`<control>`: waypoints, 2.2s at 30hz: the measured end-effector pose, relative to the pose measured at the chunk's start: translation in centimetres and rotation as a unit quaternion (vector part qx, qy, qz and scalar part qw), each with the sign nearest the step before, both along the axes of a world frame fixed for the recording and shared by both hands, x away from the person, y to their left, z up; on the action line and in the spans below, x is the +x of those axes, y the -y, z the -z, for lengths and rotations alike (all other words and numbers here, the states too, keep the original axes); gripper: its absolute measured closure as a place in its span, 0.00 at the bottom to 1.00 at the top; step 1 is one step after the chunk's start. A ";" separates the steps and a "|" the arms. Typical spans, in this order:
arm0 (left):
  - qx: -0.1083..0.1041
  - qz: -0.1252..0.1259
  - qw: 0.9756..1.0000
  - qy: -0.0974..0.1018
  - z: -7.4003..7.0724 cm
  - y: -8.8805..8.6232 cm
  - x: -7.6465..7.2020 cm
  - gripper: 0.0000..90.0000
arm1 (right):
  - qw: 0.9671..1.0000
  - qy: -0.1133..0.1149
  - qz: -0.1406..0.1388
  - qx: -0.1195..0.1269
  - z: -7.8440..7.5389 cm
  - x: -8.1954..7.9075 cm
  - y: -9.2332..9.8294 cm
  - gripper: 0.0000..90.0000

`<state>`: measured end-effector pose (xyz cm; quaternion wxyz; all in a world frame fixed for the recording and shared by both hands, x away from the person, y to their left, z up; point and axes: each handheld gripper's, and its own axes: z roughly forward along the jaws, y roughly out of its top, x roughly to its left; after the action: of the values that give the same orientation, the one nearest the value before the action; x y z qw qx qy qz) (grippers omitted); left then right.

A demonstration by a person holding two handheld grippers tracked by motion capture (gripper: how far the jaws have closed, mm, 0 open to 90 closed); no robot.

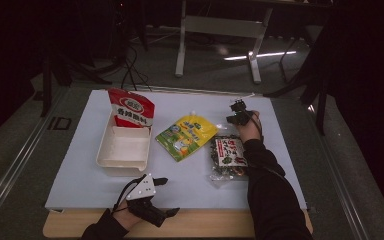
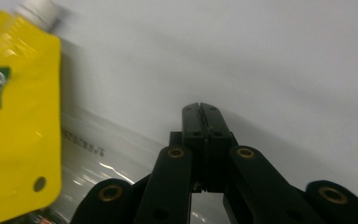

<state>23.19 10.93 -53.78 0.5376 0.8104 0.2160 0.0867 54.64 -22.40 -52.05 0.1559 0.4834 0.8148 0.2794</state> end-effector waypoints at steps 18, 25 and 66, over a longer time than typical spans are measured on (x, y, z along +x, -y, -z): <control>0.001 -0.001 1.000 0.004 -0.1 0.1 0.0 0.01 | 1.000 -0.027 -0.006 -0.002 0.5 -3.0 0.5 1.00; 0.002 -0.002 1.000 0.005 -0.2 0.3 0.0 0.01 | 1.000 -0.022 -0.011 0.011 0.7 -5.5 1.4 1.00; 0.008 0.003 1.000 0.009 -0.3 0.7 0.0 0.01 | 0.996 0.050 -0.046 0.051 -5.0 -14.9 8.1 0.74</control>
<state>23.20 10.28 -53.49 0.5335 0.8146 0.2075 0.0941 39.73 -30.54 -47.08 0.1584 0.4381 0.8124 0.3507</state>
